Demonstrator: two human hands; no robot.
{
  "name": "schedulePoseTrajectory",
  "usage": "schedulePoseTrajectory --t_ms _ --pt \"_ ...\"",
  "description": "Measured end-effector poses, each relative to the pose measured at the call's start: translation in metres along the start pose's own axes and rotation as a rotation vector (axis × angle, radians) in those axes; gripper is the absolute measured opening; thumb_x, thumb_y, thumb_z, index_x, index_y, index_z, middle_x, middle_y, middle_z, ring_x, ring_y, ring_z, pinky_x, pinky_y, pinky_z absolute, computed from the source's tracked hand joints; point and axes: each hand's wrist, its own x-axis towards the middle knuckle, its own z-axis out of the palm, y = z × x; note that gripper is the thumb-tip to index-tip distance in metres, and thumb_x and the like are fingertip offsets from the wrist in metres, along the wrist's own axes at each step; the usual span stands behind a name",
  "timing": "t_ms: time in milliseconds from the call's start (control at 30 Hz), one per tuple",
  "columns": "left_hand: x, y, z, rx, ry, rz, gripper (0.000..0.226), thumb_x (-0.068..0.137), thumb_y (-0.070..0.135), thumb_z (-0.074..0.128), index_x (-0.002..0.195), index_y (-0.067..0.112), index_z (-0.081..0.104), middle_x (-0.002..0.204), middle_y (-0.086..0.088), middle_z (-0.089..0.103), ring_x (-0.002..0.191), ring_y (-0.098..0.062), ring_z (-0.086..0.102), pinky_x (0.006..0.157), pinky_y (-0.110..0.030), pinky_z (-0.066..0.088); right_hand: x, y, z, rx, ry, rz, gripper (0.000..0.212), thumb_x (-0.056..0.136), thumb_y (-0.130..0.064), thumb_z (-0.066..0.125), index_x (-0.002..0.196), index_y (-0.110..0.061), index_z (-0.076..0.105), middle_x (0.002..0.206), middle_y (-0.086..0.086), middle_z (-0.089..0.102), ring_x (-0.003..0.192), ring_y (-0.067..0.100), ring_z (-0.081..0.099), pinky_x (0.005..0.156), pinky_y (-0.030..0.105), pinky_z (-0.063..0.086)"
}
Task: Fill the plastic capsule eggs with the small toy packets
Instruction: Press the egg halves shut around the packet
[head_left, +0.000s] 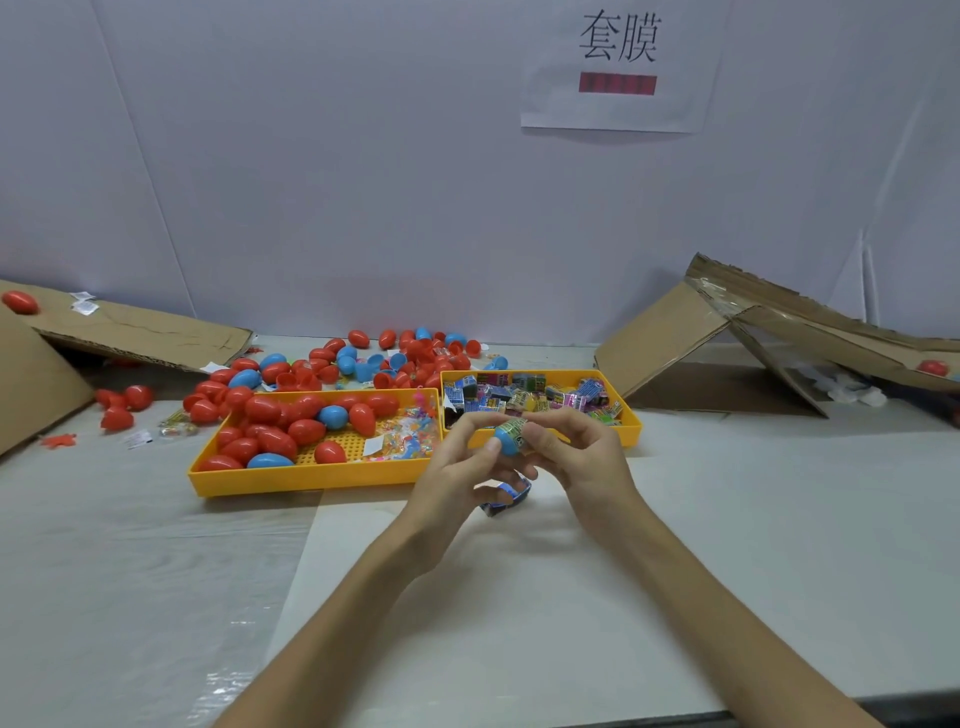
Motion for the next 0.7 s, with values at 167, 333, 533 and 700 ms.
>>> schedulePoseTrajectory --t_ms 167,333,533,700 --pt "-0.0027 -0.0013 0.0044 0.013 -0.05 -0.026 0.025 0.111 0.025 0.034 0.127 0.017 0.052 0.09 -0.016 0.072 0.082 -0.025 0.063 0.069 -0.03 0.048 0.0008 0.0019 -0.0014 0.02 0.009 -0.022 0.023 0.062 -0.033 0.085 0.074 -0.016 0.077 0.09 0.012 0.072 0.085 0.028 0.071 0.075 0.033 0.059" --pt "-0.003 -0.0008 0.0066 0.052 -0.062 -0.044 0.03 0.111 0.028 0.03 0.13 0.017 0.051 0.091 -0.013 0.073 0.082 -0.023 0.064 0.07 -0.031 0.05 0.0017 0.0035 -0.0029 0.03 0.008 -0.042 0.016 0.067 -0.027 0.084 0.072 -0.013 0.077 0.083 0.01 0.072 0.08 0.024 0.072 0.071 0.03 0.058" --pt "-0.0022 -0.0021 0.0064 0.036 -0.047 -0.044 0.03 0.111 0.027 0.03 0.13 0.018 0.051 0.09 -0.014 0.071 0.08 -0.024 0.064 0.068 -0.031 0.049 0.0011 0.0041 -0.0024 -0.021 0.009 -0.04 0.01 0.074 -0.026 0.081 0.077 -0.018 0.077 0.086 0.008 0.073 0.083 0.025 0.072 0.072 0.031 0.058" --pt "0.0018 -0.0012 0.0017 0.081 0.081 0.043 0.028 0.11 0.02 0.036 0.119 0.019 0.062 0.079 -0.006 0.062 0.075 -0.017 0.058 0.068 -0.031 0.05 0.0012 0.0041 0.0018 -0.033 -0.058 0.049 0.028 0.08 -0.033 0.079 0.107 -0.023 0.076 0.109 0.012 0.072 0.093 0.03 0.072 0.077 0.037 0.057"
